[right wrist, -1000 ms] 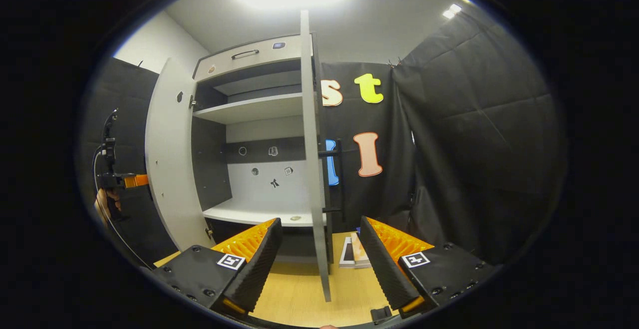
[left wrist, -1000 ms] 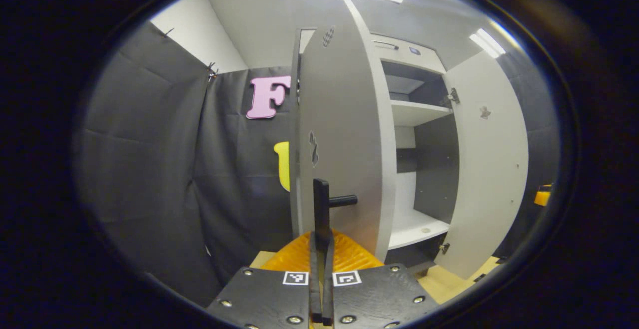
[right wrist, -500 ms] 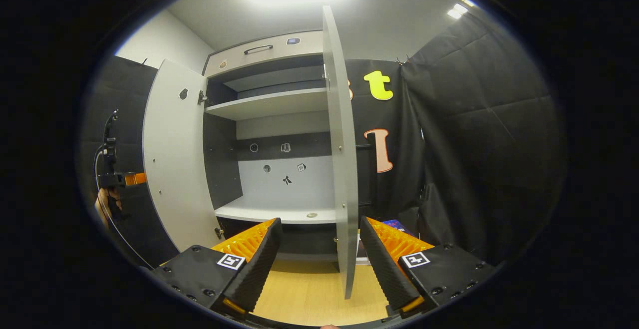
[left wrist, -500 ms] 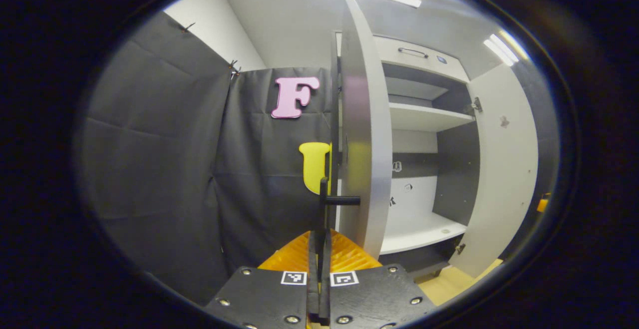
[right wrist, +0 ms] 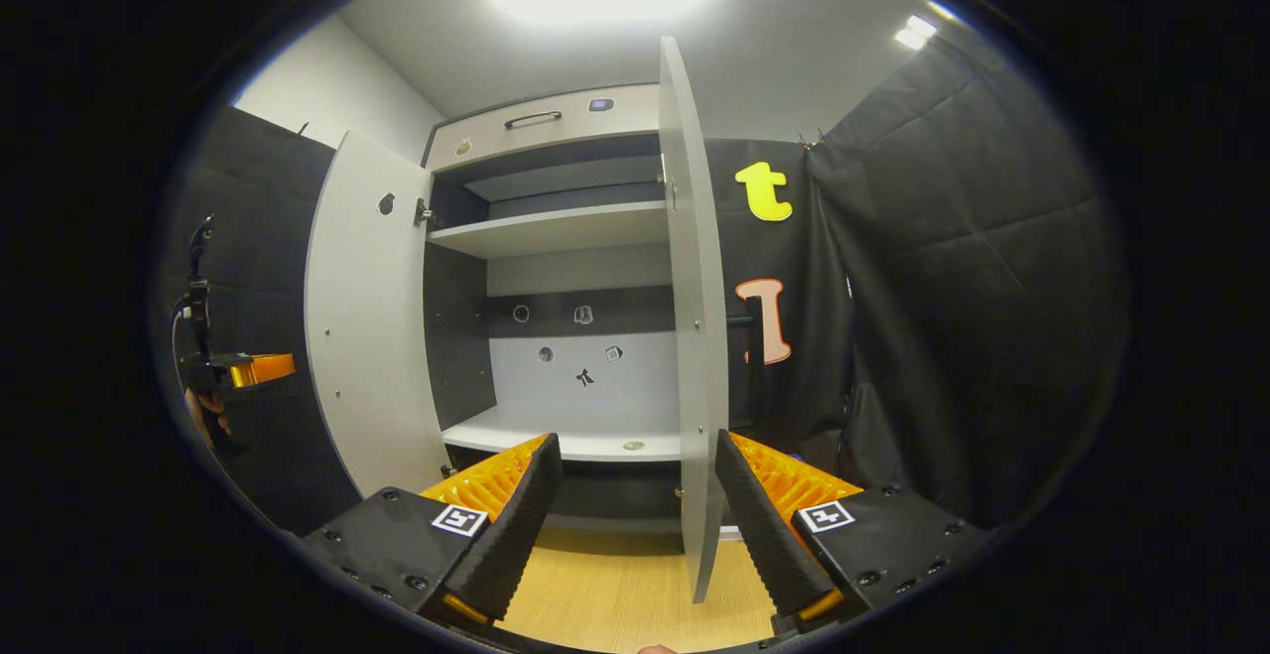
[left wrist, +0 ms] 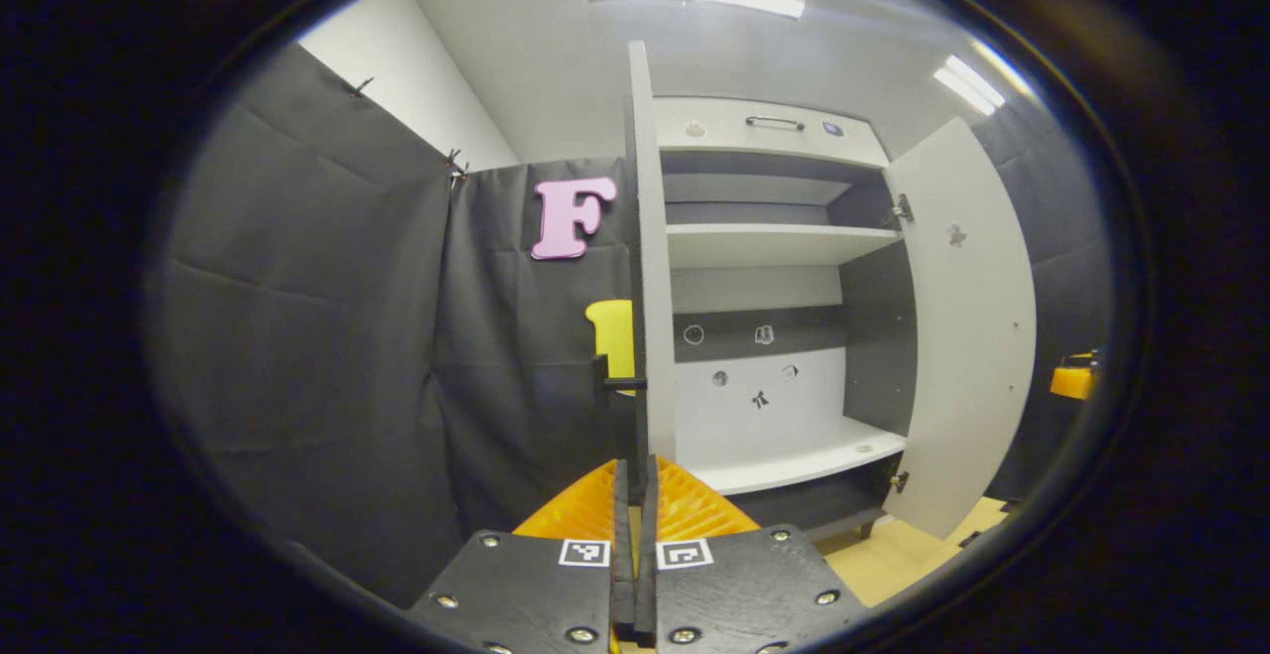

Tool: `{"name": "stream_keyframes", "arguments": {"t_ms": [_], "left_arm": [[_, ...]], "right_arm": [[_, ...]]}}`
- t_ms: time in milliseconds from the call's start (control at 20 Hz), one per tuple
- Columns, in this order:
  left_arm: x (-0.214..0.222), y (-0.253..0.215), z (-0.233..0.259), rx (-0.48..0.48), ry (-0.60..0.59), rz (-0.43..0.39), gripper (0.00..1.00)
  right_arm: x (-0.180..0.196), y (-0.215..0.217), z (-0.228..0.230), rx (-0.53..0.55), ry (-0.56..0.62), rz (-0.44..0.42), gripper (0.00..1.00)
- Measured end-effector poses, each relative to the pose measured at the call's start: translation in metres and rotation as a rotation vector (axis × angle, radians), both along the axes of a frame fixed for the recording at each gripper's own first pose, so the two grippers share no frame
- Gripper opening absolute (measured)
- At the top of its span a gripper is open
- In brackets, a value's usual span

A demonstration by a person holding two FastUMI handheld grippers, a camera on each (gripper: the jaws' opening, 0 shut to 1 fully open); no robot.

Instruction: Open the right door of the double-door shoe cabinet with the right hand, and open the left door with the left hand.

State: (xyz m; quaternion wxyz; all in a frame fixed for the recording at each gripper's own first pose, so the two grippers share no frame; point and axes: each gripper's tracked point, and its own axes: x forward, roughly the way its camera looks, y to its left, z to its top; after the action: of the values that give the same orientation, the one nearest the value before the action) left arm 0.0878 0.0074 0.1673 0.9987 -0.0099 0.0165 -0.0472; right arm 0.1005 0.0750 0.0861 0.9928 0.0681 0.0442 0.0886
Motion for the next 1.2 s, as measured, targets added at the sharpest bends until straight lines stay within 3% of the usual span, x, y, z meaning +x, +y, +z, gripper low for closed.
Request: {"name": "stream_keyframes", "arguments": {"t_ms": [400, 700, 800, 1050, 1200], "left_arm": [[-0.073, -0.036, -0.01, 0.012, 0.001, -0.003, 0.02], [-0.098, -0.019, -0.007, 0.008, -0.014, 0.059, 0.02], [-0.098, -0.012, -0.002, 0.002, -0.031, 0.084, 0.07], [-0.1, -0.016, -0.01, 0.025, -0.015, 0.089, 0.87], [-0.101, -0.014, -0.015, 0.022, 0.005, 0.1, 0.88]], "right_arm": [[-0.021, -0.009, 0.017, -0.025, -0.06, 0.003, 0.98], [-0.028, -0.01, 0.02, 0.003, -0.064, 0.007, 0.98], [-0.028, -0.011, 0.021, 0.008, -0.067, 0.003, 0.98], [-0.026, -0.012, 0.023, -0.001, -0.072, -0.003, 0.98], [-0.026, -0.01, 0.02, 0.002, -0.069, -0.003, 0.98]]}}
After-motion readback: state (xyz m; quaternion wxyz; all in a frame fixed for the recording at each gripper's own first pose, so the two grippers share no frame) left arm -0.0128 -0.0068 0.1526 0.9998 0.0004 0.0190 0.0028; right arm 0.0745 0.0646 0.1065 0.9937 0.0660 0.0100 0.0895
